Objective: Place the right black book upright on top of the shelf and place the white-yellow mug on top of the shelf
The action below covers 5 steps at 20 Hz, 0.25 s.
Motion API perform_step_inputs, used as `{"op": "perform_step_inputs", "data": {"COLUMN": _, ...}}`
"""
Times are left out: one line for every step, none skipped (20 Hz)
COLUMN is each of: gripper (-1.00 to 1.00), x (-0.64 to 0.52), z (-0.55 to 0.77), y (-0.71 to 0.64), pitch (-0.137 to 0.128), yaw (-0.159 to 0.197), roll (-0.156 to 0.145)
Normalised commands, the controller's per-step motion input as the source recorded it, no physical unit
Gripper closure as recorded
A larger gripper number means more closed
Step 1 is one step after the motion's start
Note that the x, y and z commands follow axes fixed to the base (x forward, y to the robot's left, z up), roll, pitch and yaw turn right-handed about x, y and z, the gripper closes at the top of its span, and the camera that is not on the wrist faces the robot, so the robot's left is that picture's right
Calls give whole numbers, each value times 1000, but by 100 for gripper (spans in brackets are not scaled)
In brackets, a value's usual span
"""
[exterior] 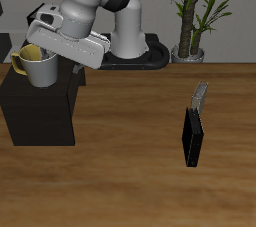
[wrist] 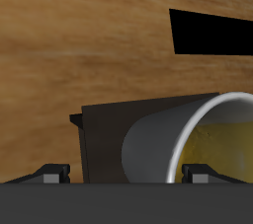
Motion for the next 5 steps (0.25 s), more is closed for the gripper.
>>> {"op": "perform_step_inputs", "data": {"gripper": -100, "x": -219, "z": 250, "y": 271, "pitch": -73, "yaw": 42, "roll": 25}}
{"op": "perform_step_inputs", "data": {"gripper": -100, "x": -254, "z": 379, "y": 279, "pitch": -134, "yaw": 52, "roll": 36}}
{"op": "perform_step_inputs", "data": {"gripper": -100, "x": -216, "z": 275, "y": 259, "pitch": -43, "yaw": 2, "roll": 39}}
{"op": "perform_step_inputs", "data": {"gripper": -100, "x": -62, "z": 263, "y": 208, "pitch": -62, "yaw": 71, "roll": 7}}
{"op": "perform_step_inputs", "data": {"gripper": -100, "x": -230, "z": 328, "y": 342, "pitch": -67, "yaw": 8, "roll": 50}}
